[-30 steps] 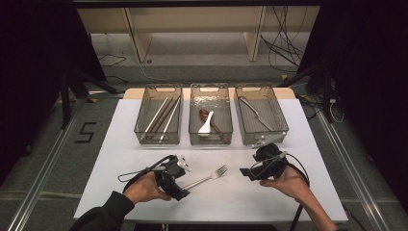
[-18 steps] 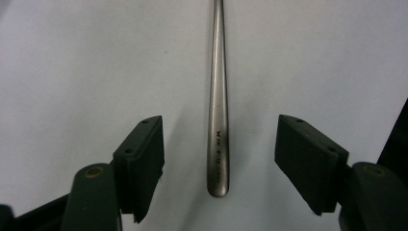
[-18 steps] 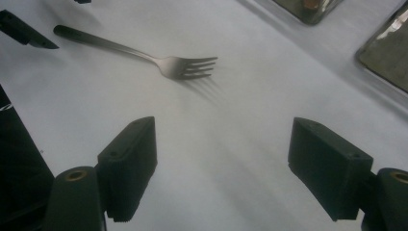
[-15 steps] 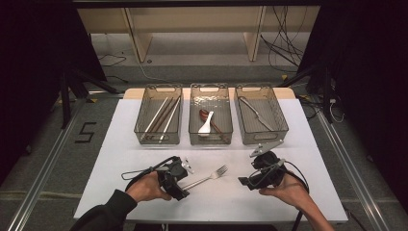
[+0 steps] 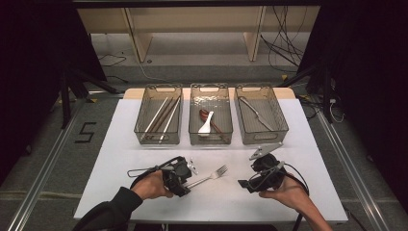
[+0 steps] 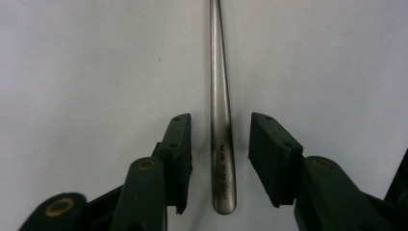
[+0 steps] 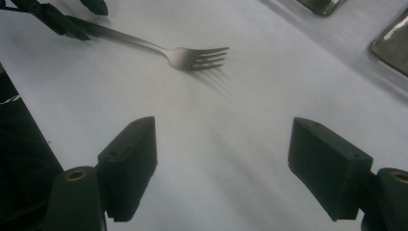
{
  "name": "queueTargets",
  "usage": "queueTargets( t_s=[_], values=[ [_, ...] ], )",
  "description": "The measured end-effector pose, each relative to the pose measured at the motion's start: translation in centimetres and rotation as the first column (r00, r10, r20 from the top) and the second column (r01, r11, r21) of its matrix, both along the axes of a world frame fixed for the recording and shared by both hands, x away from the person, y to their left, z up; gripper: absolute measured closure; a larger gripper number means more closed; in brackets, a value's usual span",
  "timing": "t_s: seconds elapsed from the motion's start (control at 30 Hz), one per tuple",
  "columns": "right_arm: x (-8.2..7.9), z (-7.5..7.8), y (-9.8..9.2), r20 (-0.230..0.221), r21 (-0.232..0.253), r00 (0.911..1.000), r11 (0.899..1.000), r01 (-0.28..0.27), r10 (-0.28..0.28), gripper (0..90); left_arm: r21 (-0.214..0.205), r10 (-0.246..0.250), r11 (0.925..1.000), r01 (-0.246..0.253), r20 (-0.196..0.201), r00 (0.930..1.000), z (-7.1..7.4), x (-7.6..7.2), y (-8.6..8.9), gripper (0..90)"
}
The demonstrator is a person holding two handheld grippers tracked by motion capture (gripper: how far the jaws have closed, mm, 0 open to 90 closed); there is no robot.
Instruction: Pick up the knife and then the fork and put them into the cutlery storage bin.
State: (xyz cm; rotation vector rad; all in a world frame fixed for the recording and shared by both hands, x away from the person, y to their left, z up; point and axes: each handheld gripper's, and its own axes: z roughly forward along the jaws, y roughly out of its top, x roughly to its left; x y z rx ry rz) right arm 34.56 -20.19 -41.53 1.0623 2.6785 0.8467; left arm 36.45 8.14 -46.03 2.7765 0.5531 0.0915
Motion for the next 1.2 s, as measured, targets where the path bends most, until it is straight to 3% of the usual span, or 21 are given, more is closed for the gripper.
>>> queueTargets(
  t_s=[0.27, 0.4, 0.53, 0.7, 1.2],
  values=[
    [0.02, -0.07, 0.03, 0.0, -0.001, 1.0, 1.0, -0.002, 0.002, 26.4, 0.036, -0.043, 0.9984, 0.043, -0.01, 0.999, -0.03, 0.03, -0.57, 72.3],
    [0.0, -0.07, 0.1, -0.001, -0.002, 1.0, 1.0, -0.003, 0.003, 26.5, 0.04, -0.037, 0.9984, 0.038, -0.025, 0.999, 0.02, 0.17, -0.65, 76.0],
    [-0.01, -0.09, 0.17, -0.003, -0.003, 1.0, 1.0, -0.005, 0.005, 26.5, 0.035, -0.042, 0.9985, 0.043, -0.027, 0.9988, 0.02, 0.19, -0.62, 77.4],
    [0.0, -0.07, 0.18, -0.002, -0.003, 1.0, 1.0, -0.01, 0.01, 26.6, 0.042, -0.085, 0.9955, 0.085, 0.0, 0.9964, 0.02, -0.11, -0.72, 79.0],
    [0.04, 0.04, 0.16, 0.0, 0.001, 1.0, 1.0, -0.007, 0.007, 26.9, 0.035, -0.087, 0.9955, 0.088, -0.027, 0.9959, 0.19, 0.05, -0.42, 79.0]
  ],
)
